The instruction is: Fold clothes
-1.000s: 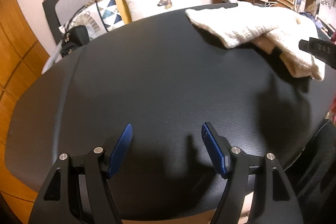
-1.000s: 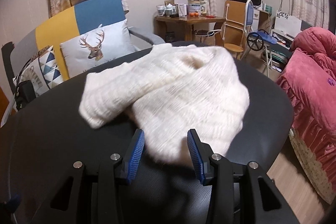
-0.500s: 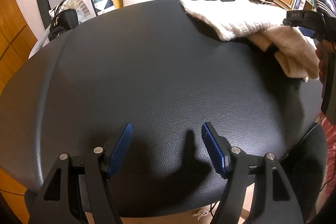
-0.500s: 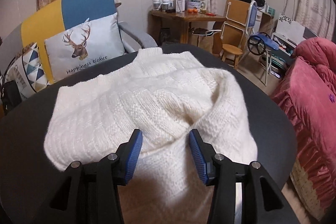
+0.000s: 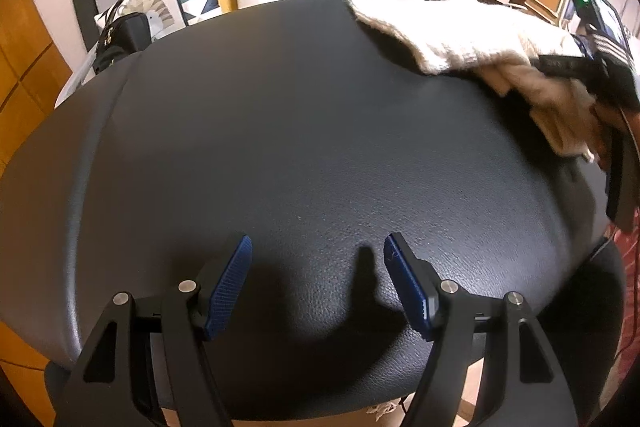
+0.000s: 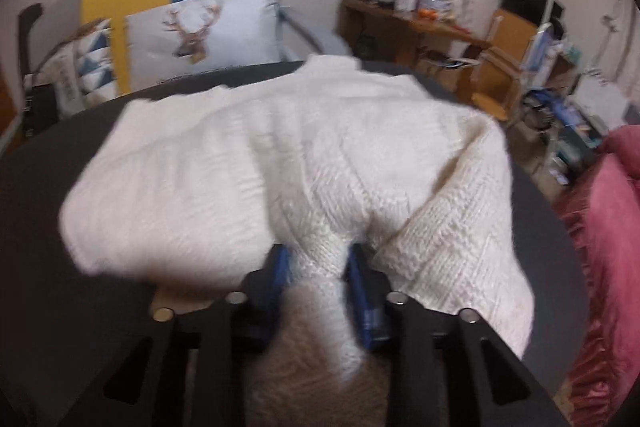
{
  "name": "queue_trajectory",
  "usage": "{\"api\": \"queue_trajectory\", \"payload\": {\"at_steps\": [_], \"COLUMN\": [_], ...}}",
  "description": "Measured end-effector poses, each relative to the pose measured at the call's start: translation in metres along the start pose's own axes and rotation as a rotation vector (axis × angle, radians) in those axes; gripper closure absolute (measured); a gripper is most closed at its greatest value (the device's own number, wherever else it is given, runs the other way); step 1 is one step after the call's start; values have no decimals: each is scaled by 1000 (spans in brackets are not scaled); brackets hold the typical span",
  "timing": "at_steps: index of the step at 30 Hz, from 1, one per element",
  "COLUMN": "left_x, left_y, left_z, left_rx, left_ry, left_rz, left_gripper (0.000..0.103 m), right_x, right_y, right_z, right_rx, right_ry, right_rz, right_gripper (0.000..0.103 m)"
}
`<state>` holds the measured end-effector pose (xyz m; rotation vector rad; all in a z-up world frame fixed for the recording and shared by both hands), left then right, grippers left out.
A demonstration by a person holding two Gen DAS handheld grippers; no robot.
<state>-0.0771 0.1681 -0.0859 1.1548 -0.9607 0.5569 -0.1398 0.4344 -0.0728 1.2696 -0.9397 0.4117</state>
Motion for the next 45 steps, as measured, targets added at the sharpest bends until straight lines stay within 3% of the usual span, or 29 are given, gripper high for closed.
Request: {"api": "queue_trajectory", "payload": {"at_steps": [3, 6, 9, 16, 18, 20, 22, 24, 26, 29, 34, 37, 40, 45], "left_x": [2, 5, 9, 7, 2, -6, -11, -14, -18, -27, -61, -65, -68, -61], "left_y": [3, 7, 15, 30, 37, 47, 59, 71, 81, 90, 80, 76, 69, 63], "left_z": [4, 13, 31, 62, 58, 46, 28, 10, -5, -25, -35, -24, -12, -3], "left_rx": [7, 4, 24, 98, 98, 81, 56, 35, 14, -22, -84, -12, 78, 74], "left_ry": [13, 44, 76, 82, 62, 35, -2, -39, -69, -94, -12, 22, 21, 36], "left_rz": [-9, -25, -45, -57, -50, -30, -24, -25, -28, -7, 98, 70, 66, 90], "left_gripper": [31, 31, 31, 31, 31, 31, 31, 31, 31, 31, 31, 14, 2, 0], "right_x": [7, 11, 20, 54, 60, 69, 83, 96, 102, 95, 79, 69, 53, 57], "right_y": [-19, -42, -61, -79, -79, -76, -72, -67, -55, -48, -38, -32, -36, -34], "right_z": [30, 74, 118, 196, 203, 201, 192, 183, 166, 145, 114, 95, 96, 95], "right_rx": [58, 124, 165, 14, -6, 2, 37, 80, 143, 161, 170, 175, 168, 133], "right_ry": [63, 157, 235, 565, 599, 601, 583, 550, 458, 394, 313, 265, 250, 259], "right_rz": [26, 65, 80, 121, 122, 96, 65, 26, -31, -36, -20, -11, 19, -10], "right_gripper": [79, 91, 94, 96, 96, 92, 78, 76, 72, 72, 69, 66, 65, 65]}}
Point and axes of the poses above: each gripper's, at about its wrist camera, not at the fingertips, and x roughly against the way its jaws point, z to its left, y to its top, the point moved 10 cm from there along -x, roughly the way its jaws point, and after that the axes turned 1 degree about -x, right-handed, at the moved point
